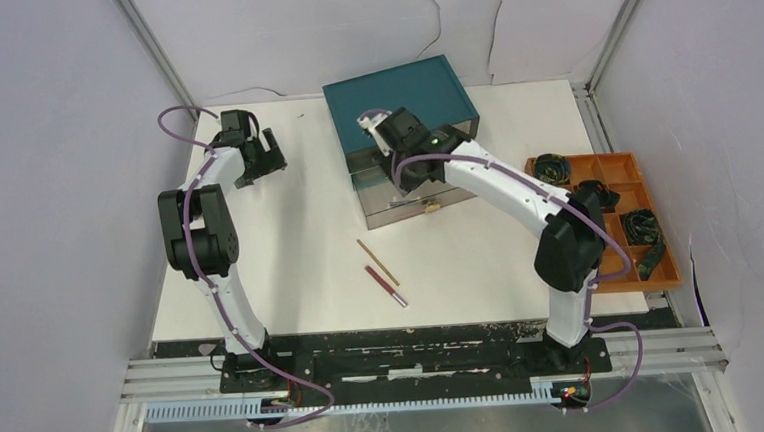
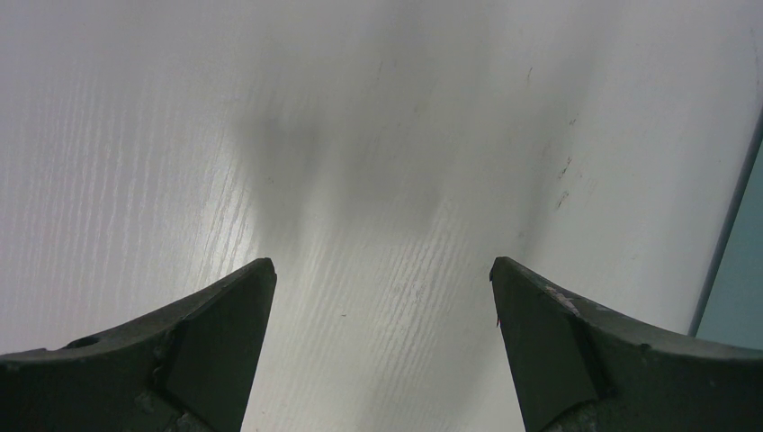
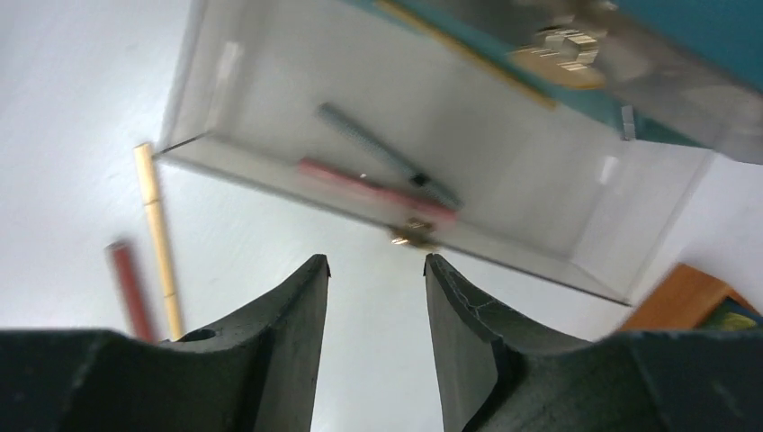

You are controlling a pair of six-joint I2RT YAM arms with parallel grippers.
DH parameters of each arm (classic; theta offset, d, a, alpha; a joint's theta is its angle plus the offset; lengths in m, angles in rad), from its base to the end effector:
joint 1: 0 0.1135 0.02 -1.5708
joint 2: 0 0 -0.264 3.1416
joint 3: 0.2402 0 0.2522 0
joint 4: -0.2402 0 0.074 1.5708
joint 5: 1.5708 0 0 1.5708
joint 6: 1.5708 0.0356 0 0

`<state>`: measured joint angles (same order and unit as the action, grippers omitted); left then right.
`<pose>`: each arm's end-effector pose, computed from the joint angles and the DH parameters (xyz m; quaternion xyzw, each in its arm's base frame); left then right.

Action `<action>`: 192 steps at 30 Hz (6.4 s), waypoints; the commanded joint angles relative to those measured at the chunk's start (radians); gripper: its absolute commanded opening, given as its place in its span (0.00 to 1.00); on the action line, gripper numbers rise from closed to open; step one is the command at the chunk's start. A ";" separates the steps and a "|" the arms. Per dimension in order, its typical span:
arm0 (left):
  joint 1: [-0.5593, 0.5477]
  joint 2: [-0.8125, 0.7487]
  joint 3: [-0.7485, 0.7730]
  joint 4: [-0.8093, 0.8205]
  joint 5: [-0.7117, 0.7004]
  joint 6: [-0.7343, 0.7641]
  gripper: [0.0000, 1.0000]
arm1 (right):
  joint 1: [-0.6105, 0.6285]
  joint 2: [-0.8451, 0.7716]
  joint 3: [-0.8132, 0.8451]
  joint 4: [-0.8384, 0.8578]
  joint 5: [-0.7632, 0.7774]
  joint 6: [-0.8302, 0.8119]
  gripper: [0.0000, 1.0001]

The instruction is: Organize the makeup

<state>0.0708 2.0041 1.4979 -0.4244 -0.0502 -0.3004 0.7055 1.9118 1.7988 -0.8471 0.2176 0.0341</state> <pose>0.4384 0.0329 0.1989 -0.1829 0.9312 -0.0124 0.3152 0.3253 0.2670 0.3052 -0.2815 0.9059 0.0114 0.3161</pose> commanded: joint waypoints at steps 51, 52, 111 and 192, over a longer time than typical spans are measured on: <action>0.001 -0.040 -0.010 0.022 0.010 0.030 0.97 | 0.255 0.039 -0.278 0.093 -0.173 0.100 0.06; 0.001 -0.041 -0.010 0.021 0.011 0.030 0.96 | 0.256 0.018 -0.250 0.058 -0.175 0.086 0.06; -0.006 -0.038 -0.006 0.018 0.012 0.032 0.96 | 0.322 0.072 -0.244 0.133 -0.286 0.180 0.59; -0.007 -0.038 -0.020 0.031 0.017 0.024 0.96 | -0.136 -0.372 -0.772 0.407 -0.081 0.572 0.00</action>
<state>0.0696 2.0041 1.4815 -0.4229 -0.0433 -0.3008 0.6067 1.5532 1.1015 -0.6216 0.2306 0.4416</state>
